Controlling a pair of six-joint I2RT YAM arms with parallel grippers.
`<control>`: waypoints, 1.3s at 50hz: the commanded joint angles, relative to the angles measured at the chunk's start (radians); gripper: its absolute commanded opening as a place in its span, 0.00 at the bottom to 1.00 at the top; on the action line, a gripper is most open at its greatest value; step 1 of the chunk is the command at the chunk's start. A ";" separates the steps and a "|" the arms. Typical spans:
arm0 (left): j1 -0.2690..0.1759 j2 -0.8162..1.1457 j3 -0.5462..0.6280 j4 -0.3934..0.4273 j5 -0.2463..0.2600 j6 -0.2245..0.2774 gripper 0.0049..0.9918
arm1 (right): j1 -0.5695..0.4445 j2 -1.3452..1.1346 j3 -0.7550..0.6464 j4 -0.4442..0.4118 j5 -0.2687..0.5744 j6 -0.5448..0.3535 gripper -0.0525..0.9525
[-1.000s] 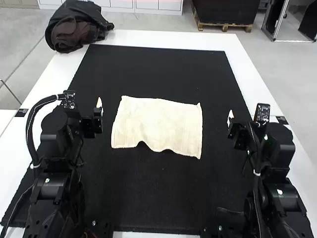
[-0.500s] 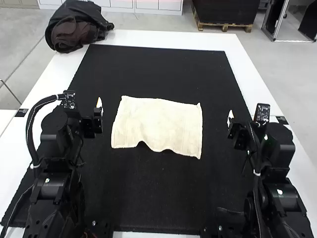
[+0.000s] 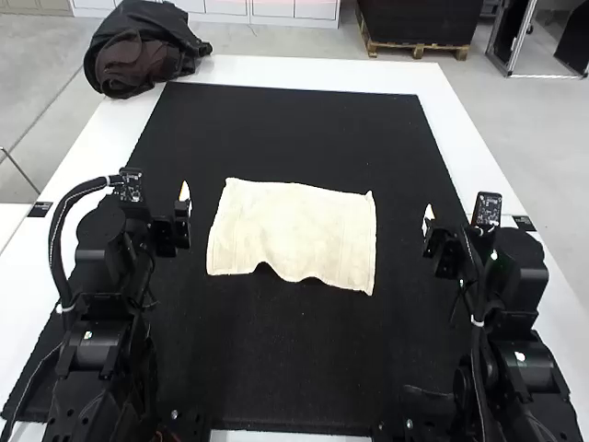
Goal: Fold the towel.
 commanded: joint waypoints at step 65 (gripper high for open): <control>0.007 0.312 0.245 0.340 -0.133 0.158 0.96 | -0.169 0.424 0.336 0.265 -0.044 -0.053 0.94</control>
